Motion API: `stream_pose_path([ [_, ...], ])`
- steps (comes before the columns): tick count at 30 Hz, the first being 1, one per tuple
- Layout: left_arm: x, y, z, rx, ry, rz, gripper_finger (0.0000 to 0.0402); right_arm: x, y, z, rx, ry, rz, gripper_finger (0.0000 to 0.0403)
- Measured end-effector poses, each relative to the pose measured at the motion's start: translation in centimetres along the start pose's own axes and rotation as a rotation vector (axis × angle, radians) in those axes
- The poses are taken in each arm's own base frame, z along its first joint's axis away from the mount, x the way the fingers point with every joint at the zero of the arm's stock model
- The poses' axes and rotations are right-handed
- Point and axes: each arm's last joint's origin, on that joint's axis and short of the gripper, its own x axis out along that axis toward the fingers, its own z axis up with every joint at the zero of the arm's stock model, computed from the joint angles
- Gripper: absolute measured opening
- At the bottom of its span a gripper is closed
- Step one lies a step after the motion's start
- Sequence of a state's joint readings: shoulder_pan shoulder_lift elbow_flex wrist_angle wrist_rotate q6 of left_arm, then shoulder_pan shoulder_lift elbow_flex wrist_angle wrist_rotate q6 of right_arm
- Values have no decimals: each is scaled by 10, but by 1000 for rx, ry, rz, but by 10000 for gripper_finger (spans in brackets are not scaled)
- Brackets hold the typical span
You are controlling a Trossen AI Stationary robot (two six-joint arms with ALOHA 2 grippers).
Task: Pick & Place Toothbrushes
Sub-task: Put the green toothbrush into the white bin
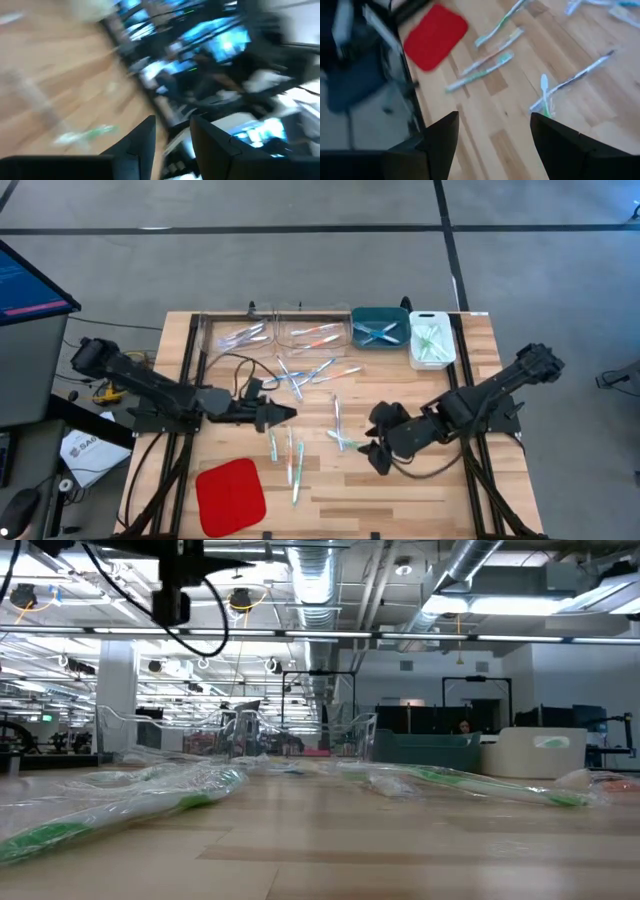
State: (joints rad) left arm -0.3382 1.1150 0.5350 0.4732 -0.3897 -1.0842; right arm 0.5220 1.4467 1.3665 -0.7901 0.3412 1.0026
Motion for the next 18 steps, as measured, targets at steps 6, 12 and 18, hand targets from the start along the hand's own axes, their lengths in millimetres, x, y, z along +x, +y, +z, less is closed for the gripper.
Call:
stream_pose_path([
  [6,7,-65,-11,137,-113,-493,117,3,-7,4,95,-22,-1,240],
  [12,18,-90,-10,208,-54,-477,116,8,-2,16,143,-91,72,240],
  [18,25,-115,-11,391,228,-170,93,8,1,21,162,-121,112,240],
])
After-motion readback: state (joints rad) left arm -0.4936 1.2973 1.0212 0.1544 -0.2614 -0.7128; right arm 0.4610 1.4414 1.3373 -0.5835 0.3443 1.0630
